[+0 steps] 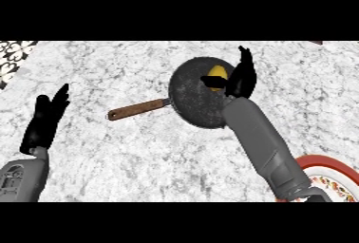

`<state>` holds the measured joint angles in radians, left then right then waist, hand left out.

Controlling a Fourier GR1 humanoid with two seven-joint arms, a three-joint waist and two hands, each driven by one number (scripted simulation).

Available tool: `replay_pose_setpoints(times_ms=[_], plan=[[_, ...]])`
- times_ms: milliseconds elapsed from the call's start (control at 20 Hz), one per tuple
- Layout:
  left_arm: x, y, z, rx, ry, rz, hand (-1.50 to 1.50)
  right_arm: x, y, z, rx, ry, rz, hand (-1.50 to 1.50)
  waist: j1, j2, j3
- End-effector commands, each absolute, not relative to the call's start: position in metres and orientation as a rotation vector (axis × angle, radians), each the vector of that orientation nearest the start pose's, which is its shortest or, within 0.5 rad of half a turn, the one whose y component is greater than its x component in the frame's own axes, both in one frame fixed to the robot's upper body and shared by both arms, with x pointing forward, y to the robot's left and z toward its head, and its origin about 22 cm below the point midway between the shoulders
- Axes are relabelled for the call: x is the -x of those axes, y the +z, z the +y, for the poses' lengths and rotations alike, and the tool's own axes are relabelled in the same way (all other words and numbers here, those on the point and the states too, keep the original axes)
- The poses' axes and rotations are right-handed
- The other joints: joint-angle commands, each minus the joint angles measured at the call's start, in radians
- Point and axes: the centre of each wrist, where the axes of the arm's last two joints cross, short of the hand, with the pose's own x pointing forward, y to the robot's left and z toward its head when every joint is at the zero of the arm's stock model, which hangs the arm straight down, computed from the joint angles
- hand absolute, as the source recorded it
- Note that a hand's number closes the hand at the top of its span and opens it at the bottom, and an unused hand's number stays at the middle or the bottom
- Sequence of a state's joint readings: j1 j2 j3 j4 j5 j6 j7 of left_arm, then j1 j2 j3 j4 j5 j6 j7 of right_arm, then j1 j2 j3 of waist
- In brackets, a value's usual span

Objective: Pick the lemon from the plate and place it in the pan

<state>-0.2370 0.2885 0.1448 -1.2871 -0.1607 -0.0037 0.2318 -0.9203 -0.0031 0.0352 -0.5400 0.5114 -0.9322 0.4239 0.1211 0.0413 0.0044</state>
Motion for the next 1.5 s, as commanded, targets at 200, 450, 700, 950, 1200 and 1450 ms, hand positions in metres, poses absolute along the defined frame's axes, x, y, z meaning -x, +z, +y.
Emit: replay_pose_setpoints(times_ms=[200, 450, 700, 950, 1200, 1450], plan=[[-0.298, 0.031, 0.331, -0.446, -0.162, -1.25, 0.0, -0.416, 0.032, -0.117, 0.997, -0.292, -1.418, -1.5, -0.039, -0.017, -0.001], [-0.28, 0.01, 0.349, -0.472, -0.134, -1.219, 0.0, -0.417, 0.035, -0.112, 1.01, -0.398, -1.383, -1.5, -0.073, -0.033, -0.004], [-0.276, 0.011, 0.353, -0.488, -0.096, -1.189, 0.0, -0.393, 0.016, -0.124, 0.983, -0.456, -1.388, -1.5, -0.126, -0.05, -0.004], [-0.256, -0.001, 0.362, -0.509, -0.063, -1.166, 0.0, -0.362, 0.013, -0.155, 0.944, -0.448, -1.421, -1.5, -0.172, -0.066, -0.006], [-0.248, 0.009, 0.371, -0.538, -0.048, -1.155, 0.0, -0.302, -0.001, -0.175, 0.908, -0.398, -1.429, -1.5, -0.18, -0.068, -0.006], [-0.248, 0.005, 0.365, -0.517, -0.053, -1.176, 0.0, -0.23, 0.005, -0.202, 0.886, -0.373, -1.426, -1.5, -0.172, -0.057, -0.007]])
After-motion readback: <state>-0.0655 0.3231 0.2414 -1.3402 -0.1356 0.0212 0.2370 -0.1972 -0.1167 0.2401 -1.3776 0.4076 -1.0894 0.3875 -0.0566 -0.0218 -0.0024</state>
